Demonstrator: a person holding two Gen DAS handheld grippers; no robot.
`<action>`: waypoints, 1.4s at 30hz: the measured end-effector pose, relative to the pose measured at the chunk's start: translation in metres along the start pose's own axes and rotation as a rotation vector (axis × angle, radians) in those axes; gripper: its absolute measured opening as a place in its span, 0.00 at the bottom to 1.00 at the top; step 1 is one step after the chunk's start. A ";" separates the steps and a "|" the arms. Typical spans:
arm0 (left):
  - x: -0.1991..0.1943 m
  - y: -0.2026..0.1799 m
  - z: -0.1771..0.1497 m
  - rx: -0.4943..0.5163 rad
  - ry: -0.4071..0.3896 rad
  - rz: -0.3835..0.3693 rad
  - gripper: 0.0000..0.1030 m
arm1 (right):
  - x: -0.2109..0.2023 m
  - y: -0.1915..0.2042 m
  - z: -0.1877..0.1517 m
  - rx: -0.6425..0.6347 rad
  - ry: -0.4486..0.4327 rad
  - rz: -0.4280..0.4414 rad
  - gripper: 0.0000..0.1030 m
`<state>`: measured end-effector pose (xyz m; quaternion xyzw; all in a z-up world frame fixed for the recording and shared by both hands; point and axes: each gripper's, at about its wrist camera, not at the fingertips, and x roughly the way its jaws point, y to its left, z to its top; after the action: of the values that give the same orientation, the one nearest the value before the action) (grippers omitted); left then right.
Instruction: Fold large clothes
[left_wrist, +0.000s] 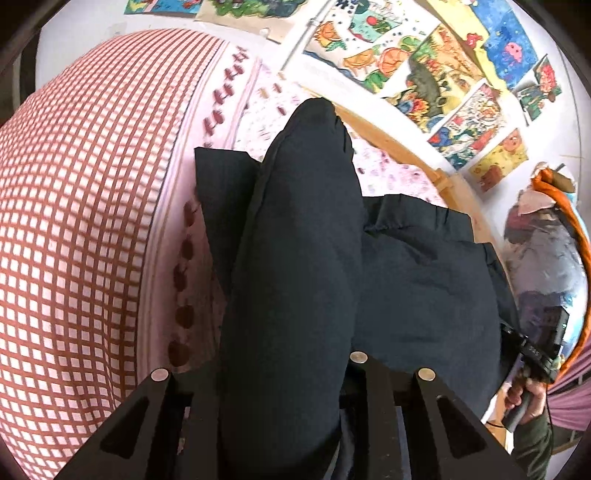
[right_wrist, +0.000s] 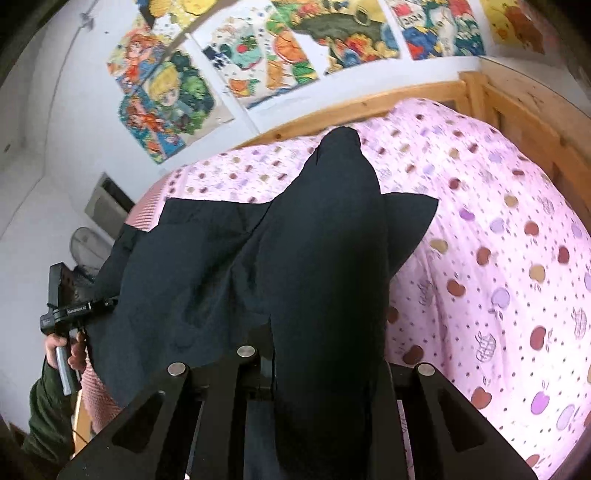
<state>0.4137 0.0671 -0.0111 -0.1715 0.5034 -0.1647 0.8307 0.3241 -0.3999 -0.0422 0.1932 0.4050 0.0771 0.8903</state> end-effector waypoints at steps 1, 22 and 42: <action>0.002 0.001 -0.001 -0.002 -0.010 0.006 0.26 | 0.001 -0.001 -0.002 0.006 -0.003 -0.006 0.19; -0.056 -0.038 -0.011 0.089 -0.272 0.280 1.00 | -0.020 0.003 -0.014 0.051 -0.110 -0.198 0.97; -0.137 -0.139 -0.086 0.295 -0.558 0.272 1.00 | -0.112 0.066 -0.036 -0.074 -0.387 -0.218 0.98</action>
<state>0.2623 -0.0056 0.1213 -0.0193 0.2460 -0.0702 0.9665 0.2247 -0.3620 0.0408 0.1268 0.2421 -0.0436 0.9609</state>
